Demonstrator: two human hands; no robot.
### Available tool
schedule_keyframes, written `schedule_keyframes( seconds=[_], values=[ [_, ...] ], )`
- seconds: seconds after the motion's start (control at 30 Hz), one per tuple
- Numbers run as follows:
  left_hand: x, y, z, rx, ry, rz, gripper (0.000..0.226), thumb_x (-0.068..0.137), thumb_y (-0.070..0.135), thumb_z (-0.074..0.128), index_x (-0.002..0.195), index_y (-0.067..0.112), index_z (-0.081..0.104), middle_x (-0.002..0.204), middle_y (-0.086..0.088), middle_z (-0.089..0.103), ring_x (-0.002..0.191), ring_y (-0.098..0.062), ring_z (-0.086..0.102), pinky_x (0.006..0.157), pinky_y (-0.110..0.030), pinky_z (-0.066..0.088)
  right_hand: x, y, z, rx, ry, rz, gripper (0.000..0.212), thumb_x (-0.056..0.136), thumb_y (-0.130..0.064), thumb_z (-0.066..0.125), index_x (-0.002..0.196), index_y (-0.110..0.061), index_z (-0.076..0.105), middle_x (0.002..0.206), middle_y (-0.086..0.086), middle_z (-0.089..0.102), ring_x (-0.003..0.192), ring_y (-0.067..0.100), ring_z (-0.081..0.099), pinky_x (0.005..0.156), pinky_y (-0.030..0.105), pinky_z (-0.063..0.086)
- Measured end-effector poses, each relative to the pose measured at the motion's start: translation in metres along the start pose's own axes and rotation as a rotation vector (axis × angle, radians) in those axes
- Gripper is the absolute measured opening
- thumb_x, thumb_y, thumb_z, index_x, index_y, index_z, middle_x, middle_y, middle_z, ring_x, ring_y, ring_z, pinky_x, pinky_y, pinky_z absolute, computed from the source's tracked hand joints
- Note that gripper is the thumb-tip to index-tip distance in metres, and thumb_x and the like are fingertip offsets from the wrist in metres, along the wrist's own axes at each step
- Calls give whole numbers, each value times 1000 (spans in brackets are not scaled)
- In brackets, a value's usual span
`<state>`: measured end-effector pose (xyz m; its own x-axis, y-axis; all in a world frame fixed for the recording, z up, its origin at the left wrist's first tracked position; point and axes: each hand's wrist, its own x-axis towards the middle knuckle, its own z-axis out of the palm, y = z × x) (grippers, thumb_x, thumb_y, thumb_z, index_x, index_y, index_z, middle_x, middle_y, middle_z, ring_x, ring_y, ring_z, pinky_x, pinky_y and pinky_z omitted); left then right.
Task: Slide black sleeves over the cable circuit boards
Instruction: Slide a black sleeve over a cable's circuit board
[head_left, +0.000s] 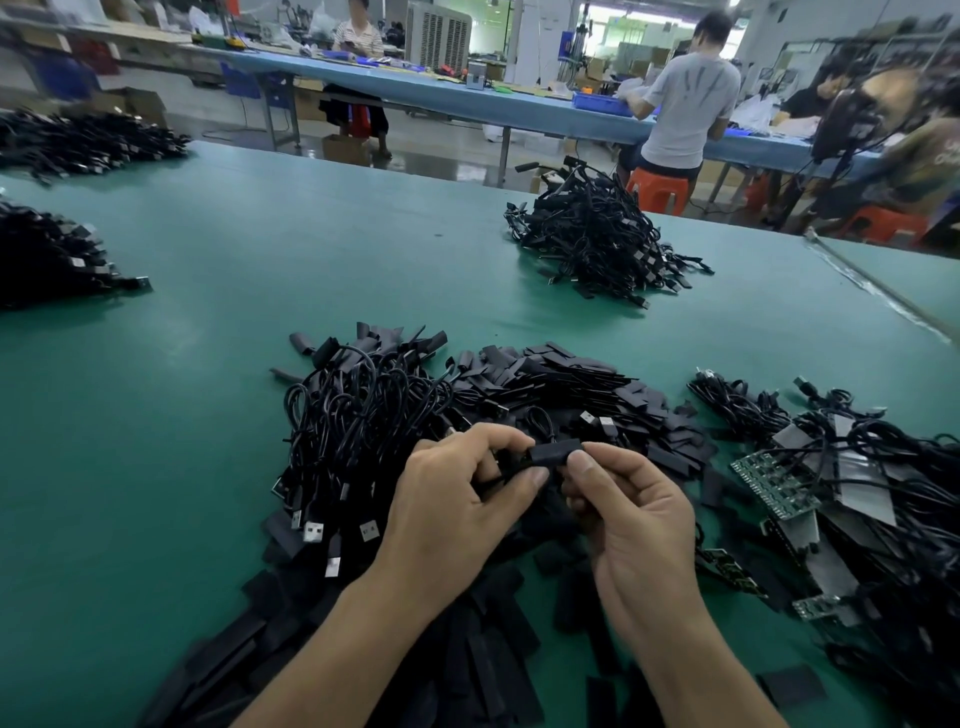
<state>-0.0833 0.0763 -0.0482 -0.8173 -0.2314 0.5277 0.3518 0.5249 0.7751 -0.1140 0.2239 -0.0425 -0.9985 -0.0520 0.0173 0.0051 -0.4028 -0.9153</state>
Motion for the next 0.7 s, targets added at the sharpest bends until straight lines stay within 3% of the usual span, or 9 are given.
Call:
schedule_keyframes(
  seconds=[0.13,0.27,0.43,0.53,0.63,0.7],
  values=[
    [1,-1,0,-9,9,-2,21,80,45,69,100,38,69,67,20,53,59,-6,52,68,-40,51,-2,0,2,-7,-1,5,30,58,-28,83,85,-15,79,77,7,73,65,10,66,62,17,53],
    [1,-2,-1,-11,-9,18,18,83,38,72,101,35,71,62,23,54,54,-3,51,64,-31,45,-5,3,7,-55,-45,5,29,64,-25,80,91,-14,79,88,14,76,77,17,71,69,20,55],
    [3,1,-3,-104,-16,25,13,83,35,74,96,39,72,80,23,71,70,-1,68,66,-13,50,-9,3,11,-81,-64,-36,21,68,-28,78,87,-17,78,84,9,75,75,14,68,69,19,54],
    [3,4,-3,-135,-26,-8,7,81,47,71,86,43,71,77,20,72,68,-5,69,63,-19,53,-10,1,11,-51,-81,-27,21,66,-32,79,83,-19,78,81,6,73,72,12,66,67,18,54],
    [1,3,-2,-158,-36,-49,20,79,52,71,83,33,75,72,13,73,65,-13,69,60,-33,55,-9,0,12,-10,-87,-10,17,67,-29,78,82,-20,78,83,5,73,74,12,65,68,20,54],
    [1,4,-2,-179,-33,-57,22,77,52,73,83,31,75,69,13,72,61,-13,68,57,-30,55,-8,0,12,33,-75,2,18,64,-27,79,81,-19,78,80,4,71,69,11,61,65,19,53]
  ],
)
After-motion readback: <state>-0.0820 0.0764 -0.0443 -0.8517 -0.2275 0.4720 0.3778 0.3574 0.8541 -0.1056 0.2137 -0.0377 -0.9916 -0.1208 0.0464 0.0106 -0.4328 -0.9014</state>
